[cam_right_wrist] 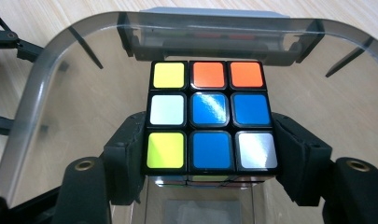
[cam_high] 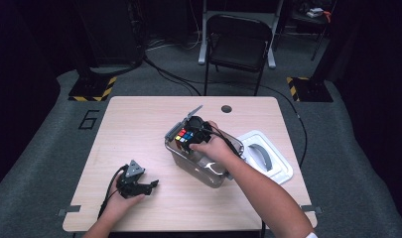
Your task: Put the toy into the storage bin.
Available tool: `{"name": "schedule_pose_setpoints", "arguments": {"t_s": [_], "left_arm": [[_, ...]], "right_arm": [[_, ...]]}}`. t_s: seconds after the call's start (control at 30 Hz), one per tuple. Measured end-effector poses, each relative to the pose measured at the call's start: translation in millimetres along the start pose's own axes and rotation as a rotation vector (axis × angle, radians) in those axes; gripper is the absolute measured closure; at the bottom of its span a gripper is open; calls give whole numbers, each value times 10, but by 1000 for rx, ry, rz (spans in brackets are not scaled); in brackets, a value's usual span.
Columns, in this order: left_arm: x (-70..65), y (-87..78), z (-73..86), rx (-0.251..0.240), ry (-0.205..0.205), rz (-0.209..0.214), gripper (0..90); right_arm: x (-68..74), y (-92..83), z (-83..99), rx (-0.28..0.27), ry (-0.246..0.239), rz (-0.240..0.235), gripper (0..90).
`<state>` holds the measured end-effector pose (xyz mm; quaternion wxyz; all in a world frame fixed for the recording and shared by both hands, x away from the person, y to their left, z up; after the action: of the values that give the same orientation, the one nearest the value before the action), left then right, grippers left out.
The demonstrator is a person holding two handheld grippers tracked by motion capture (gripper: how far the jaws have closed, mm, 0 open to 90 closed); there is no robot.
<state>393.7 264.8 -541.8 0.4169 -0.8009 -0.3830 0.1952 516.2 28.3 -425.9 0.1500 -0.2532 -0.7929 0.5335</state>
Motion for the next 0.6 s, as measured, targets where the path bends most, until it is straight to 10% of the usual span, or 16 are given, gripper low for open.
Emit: {"name": "schedule_pose_setpoints", "arguments": {"t_s": [0.6], "left_arm": [[4, -6, 2, 8, 9, 1, 243]], "right_arm": [[15, 208, 31, 48, 18, -23, 339]]}}
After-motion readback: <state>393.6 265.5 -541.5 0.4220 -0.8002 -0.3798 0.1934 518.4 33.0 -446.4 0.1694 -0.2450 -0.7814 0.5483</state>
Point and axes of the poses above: each handheld gripper's, and its own axes: y roughly forward along the jaws, z roughly out of its underside, x roughly to its left, the point moved 2 cm from there along y, roughly forward along the jaws, and after that the axes turned 13 degrees about x, right-handed, at the moved point
